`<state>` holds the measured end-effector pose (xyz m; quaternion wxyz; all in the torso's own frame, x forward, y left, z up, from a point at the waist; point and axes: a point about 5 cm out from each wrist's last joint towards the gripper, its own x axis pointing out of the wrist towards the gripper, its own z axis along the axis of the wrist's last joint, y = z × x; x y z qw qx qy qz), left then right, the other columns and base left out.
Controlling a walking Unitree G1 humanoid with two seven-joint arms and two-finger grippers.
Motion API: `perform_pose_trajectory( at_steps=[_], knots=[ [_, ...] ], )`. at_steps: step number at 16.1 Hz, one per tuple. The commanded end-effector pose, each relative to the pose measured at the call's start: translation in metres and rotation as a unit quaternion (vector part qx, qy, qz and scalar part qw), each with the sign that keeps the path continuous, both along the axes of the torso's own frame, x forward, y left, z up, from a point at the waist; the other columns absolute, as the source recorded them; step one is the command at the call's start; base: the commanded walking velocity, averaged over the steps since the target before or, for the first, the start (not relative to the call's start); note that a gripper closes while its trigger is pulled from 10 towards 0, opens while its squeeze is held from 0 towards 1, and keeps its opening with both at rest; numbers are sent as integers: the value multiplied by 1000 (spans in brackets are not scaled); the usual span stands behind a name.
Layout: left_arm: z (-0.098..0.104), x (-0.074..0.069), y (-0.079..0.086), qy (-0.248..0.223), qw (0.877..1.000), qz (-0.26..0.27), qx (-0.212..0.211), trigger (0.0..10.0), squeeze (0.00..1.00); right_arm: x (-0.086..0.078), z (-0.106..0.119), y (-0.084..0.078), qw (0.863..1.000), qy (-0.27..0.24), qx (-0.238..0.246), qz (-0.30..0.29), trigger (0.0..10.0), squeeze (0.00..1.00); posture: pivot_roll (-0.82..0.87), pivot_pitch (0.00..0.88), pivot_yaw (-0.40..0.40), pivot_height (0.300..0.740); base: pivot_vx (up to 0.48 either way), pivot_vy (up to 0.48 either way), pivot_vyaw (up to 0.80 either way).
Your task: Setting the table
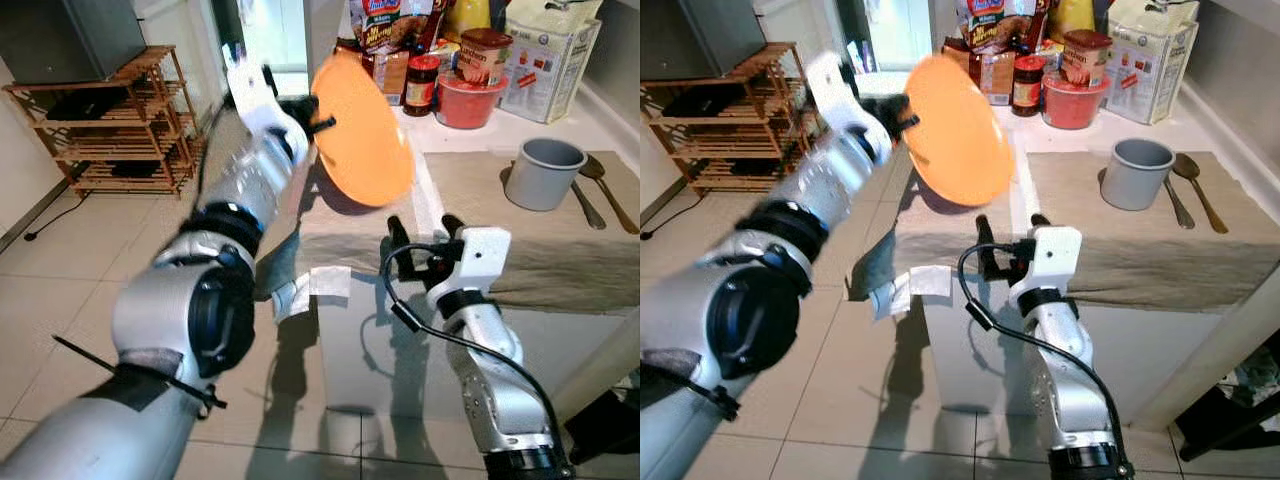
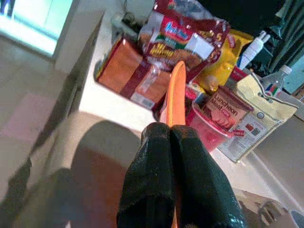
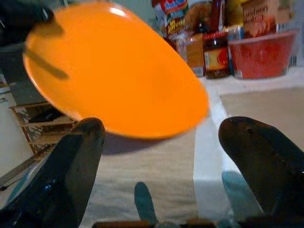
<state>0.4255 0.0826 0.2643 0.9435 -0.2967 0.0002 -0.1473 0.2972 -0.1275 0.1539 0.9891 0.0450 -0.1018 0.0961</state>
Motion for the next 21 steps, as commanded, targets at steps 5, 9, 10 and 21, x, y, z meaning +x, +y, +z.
perform_pose_trajectory(
  at_steps=[5, 9, 10, 21],
  knots=[
    [-18, -5, -21, 38, 999, -10, -25, 0, 0, -8, 1, -2, 1000, 3, -12, 4, 10000, 0, -191, 10, 73, 740, 0, 0, 0],
    [-39, -7, -16, 52, 998, 7, 46, 0, 0, -9, -1, 1, 1000, 8, -15, 10, 10000, 0, -186, 15, 69, 740, 0, 0, 0],
    [-48, -8, -14, 59, 995, 16, 76, 0, 0, -10, -1, 1, 1000, 9, -16, 13, 10000, 0, -186, 16, 67, 740, 0, 0, 0],
    [-64, -15, -33, 78, 989, -1, 129, 0, 0, -14, -2, 2, 1000, 9, -25, 16, 10000, 0, -208, 0, 74, 740, 0, 0, 0]
  ],
)
